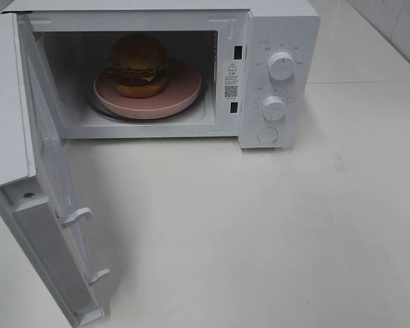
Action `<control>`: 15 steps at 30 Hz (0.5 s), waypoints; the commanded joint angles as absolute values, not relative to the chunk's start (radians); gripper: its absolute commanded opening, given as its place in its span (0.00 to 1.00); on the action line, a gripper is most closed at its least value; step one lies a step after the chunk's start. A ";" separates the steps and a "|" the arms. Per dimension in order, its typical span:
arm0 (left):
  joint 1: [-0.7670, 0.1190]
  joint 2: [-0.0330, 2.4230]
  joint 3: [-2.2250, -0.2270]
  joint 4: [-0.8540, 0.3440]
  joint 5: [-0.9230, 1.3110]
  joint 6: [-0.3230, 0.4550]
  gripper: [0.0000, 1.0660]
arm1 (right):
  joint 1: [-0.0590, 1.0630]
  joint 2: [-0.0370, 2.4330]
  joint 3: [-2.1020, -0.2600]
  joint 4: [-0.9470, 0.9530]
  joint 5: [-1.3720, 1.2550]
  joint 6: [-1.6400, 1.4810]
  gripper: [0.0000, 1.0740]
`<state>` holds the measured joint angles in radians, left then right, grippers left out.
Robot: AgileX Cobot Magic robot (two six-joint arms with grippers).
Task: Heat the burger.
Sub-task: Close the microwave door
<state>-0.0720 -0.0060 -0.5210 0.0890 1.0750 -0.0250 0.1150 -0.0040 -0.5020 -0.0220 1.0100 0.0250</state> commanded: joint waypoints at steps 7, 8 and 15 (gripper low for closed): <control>-0.071 -0.019 -0.524 0.079 1.057 -0.024 0.94 | 0.112 -0.031 -0.499 -0.025 0.993 0.019 0.69; -0.071 -0.019 -0.524 0.079 1.057 -0.024 0.94 | 0.112 -0.031 -0.499 -0.025 0.993 0.019 0.69; -0.071 0.097 -0.542 0.090 1.003 -0.026 0.90 | 0.112 -0.031 -0.499 -0.025 0.993 0.020 0.69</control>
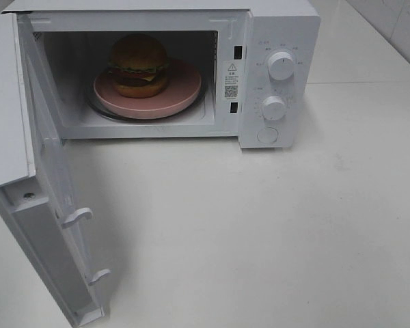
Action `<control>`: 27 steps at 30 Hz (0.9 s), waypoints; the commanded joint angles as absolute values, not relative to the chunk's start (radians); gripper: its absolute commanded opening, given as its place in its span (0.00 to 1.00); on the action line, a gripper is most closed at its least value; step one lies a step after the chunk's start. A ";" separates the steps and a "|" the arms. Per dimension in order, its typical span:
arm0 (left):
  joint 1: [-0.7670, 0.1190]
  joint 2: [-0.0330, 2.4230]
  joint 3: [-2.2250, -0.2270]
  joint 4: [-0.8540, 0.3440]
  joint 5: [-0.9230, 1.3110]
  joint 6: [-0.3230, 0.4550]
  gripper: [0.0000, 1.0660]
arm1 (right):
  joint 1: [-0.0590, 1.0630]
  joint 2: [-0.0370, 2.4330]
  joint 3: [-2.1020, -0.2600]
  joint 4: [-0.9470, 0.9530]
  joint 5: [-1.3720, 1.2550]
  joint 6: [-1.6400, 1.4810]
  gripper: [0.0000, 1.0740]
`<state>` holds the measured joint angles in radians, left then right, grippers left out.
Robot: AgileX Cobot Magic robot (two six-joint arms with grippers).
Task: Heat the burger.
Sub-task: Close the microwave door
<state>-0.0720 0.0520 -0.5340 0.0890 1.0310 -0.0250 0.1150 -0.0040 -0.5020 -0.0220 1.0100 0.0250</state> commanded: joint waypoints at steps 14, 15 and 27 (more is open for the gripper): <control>-0.071 0.379 -0.510 0.089 0.754 -0.030 0.11 | 0.112 -0.031 -0.499 -0.025 0.993 0.020 0.69; -0.071 0.379 -0.510 0.089 0.754 -0.030 0.11 | 0.112 -0.031 -0.499 -0.025 0.993 0.020 0.69; -0.071 0.699 -0.505 0.087 0.317 -0.030 0.00 | 0.112 -0.031 -0.499 -0.025 0.993 0.019 0.69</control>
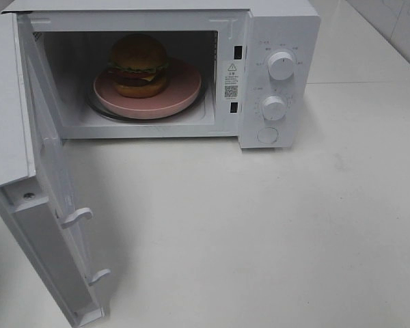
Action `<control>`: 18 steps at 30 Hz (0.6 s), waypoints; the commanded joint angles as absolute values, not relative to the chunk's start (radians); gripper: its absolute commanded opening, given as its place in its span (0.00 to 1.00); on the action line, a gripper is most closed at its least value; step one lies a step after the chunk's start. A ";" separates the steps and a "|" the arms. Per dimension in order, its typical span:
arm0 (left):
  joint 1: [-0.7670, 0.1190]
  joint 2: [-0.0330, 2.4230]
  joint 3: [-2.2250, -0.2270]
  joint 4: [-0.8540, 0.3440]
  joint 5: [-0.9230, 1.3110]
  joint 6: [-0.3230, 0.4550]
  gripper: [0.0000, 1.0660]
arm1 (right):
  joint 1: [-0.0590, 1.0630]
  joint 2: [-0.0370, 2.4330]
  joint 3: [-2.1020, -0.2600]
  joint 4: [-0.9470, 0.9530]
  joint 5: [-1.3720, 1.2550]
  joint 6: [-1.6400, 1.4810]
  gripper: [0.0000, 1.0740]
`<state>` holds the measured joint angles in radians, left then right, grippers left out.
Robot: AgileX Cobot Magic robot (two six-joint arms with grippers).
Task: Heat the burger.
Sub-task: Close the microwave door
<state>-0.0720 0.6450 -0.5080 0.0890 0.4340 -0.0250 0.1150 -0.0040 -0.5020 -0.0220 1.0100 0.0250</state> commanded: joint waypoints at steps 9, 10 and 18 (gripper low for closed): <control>-0.073 0.916 -0.505 0.043 0.041 -0.029 0.00 | 0.112 -0.031 -0.499 -0.025 0.993 0.019 0.69; -0.073 0.916 -0.505 0.043 0.041 -0.029 0.00 | 0.112 -0.031 -0.499 -0.025 0.993 0.019 0.69; -0.128 1.110 -0.505 0.074 -0.217 -0.026 0.00 | 0.112 -0.031 -0.499 -0.025 0.993 0.019 0.69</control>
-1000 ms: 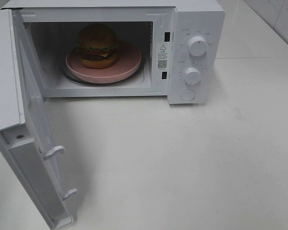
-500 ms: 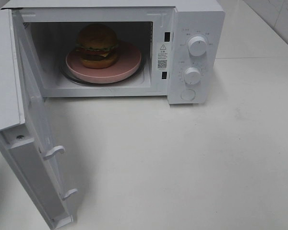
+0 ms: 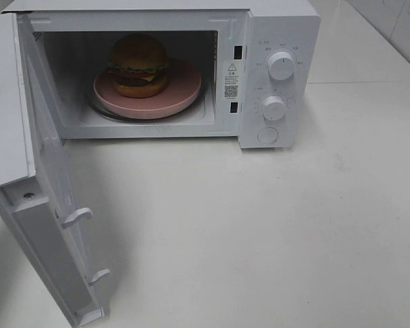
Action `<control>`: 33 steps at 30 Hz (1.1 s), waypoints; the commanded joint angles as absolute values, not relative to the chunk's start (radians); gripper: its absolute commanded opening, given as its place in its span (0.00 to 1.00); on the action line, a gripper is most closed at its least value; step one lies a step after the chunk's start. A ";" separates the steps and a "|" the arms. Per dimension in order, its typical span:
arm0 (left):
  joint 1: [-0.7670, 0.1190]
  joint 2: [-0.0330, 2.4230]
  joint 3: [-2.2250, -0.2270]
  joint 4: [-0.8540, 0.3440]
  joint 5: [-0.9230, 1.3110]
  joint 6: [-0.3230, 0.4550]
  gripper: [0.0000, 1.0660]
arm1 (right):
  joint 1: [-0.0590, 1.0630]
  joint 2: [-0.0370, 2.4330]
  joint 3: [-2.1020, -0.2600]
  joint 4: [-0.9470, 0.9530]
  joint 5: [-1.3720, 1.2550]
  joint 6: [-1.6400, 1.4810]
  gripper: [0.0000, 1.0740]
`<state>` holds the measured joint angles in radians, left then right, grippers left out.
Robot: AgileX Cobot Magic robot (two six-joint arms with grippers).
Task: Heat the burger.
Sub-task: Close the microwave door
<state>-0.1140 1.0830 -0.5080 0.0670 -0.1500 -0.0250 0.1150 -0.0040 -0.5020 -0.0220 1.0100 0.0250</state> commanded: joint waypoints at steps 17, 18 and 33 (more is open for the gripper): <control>-0.145 1.307 -0.343 0.289 -0.589 -0.095 0.00 | 0.112 -0.031 -0.499 -0.025 0.993 0.019 0.69; -0.145 1.307 -0.343 0.289 -0.589 -0.095 0.00 | 0.112 -0.031 -0.499 -0.025 0.993 0.019 0.69; -0.147 1.409 -0.345 0.538 -0.773 -0.295 0.00 | 0.112 -0.031 -0.499 -0.025 0.993 0.019 0.69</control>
